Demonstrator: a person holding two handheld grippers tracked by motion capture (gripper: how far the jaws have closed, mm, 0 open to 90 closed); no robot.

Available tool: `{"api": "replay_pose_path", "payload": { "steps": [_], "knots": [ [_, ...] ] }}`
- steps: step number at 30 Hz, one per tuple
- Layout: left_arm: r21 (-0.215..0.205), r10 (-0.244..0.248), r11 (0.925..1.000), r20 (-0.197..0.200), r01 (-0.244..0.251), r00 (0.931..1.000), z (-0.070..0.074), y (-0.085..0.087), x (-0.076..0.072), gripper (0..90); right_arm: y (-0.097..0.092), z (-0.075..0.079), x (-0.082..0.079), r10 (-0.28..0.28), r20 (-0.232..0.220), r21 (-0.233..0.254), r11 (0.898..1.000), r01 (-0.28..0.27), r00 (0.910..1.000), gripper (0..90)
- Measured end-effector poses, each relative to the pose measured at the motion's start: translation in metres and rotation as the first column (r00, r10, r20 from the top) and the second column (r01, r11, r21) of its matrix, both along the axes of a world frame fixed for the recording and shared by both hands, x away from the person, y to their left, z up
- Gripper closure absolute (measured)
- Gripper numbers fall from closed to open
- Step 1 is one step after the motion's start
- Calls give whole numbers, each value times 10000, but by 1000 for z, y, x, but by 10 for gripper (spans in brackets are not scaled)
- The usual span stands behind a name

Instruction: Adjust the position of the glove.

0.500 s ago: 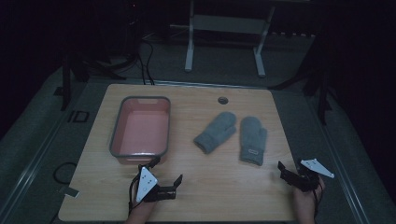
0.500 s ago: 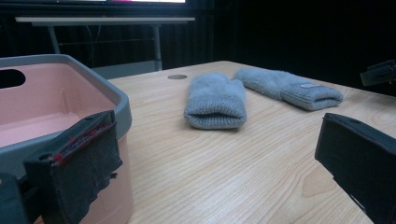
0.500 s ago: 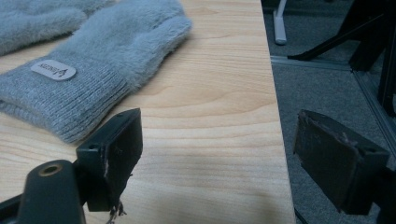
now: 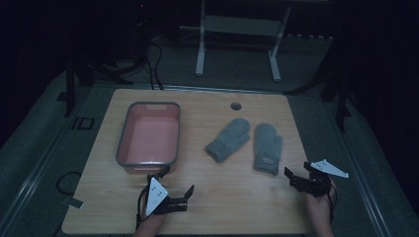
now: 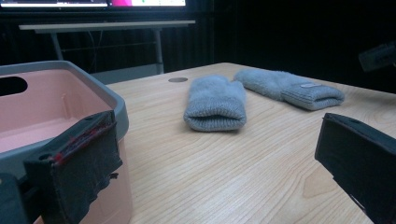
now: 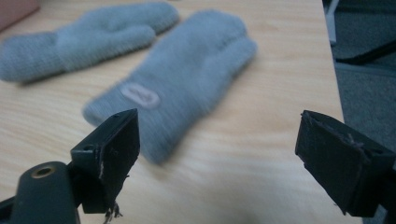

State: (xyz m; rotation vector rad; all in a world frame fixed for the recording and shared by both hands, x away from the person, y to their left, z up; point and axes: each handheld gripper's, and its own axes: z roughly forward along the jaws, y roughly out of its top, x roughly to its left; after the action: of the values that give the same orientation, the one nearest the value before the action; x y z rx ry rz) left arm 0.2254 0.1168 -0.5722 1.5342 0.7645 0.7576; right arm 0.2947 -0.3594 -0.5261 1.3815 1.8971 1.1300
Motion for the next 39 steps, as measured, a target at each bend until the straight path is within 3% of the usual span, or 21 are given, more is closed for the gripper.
{"api": "replay_pose_path", "payload": {
  "steps": [5, 8, 10, 13, 14, 16, 24, 27, 29, 35, 36, 37, 39],
  "knots": [
    [-28, 8, 10000, 0, -8, 10000, 0, 0, 0, 2, 13, 14, 9, 465, 284, 45, 9989, -466, 9985, 142],
    [-86, 18, 10000, -31, -18, 10000, 0, 1, 0, 2, 28, 27, 20, 879, 479, -451, 9953, -857, 9950, 141],
    [-111, 13, 9999, -30, -13, 10000, 0, 1, 0, 2, 31, 30, 23, 964, 589, -511, 9943, -934, 9936, 141],
    [-103, -6, 9999, -26, 6, 10000, 0, 1, 0, 2, 39, 39, 32, 1333, 446, -268, 9909, -1322, 9901, 141],
    [-89, -34, 10000, -25, 34, 10000, 0, 1, 0, 2, 43, 45, 39, 1584, 339, 234, 9870, -1592, 9868, 141],
    [-44, -59, 10000, -19, 59, 10000, 0, 0, 0, 2, 48, 50, 46, 1823, 269, 512, 9817, -1835, 9829, 141],
    [-95, -64, 9999, -42, 64, 10000, 0, 1, 0, 2, 71, 64, 67, 2057, -40, 405, 9778, -2054, 9786, 139],
    [-88, -78, 9999, -51, 77, 10000, 0, 0, 0, 2, 89, 66, 78, 2609, -518, 155, 9654, -2604, 9640, 157],
    [-88, -77, 9999, -54, 77, 10000, 0, 0, 0, 2, 94, 65, 81, 2669, -601, 35, 9636, -2671, 9619, 159],
    [-144, -112, 9998, -106, 111, 9999, 0, 0, 1, 2, 128, 58, 103, 3328, -1064, -283, 9409, -3374, 9370, 170],
    [-144, -122, 9998, -115, 121, 9999, 0, 0, 1, 2, 128, 58, 103, 3328, -1064, -283, 9409, -3374, 9370, 170],
    [-141, -128, 9998, -115, 127, 9999, 0, 0, 1, 2, 138, 54, 110, 3512, -1168, -511, 9320, -3587, 9290, 194],
    [-136, -146, 9998, -107, 145, 9998, 0, 0, 1, 2, 147, 50, 119, 3722, -1236, -344, 9248, -3788, 9199, 236]
  ]
}}
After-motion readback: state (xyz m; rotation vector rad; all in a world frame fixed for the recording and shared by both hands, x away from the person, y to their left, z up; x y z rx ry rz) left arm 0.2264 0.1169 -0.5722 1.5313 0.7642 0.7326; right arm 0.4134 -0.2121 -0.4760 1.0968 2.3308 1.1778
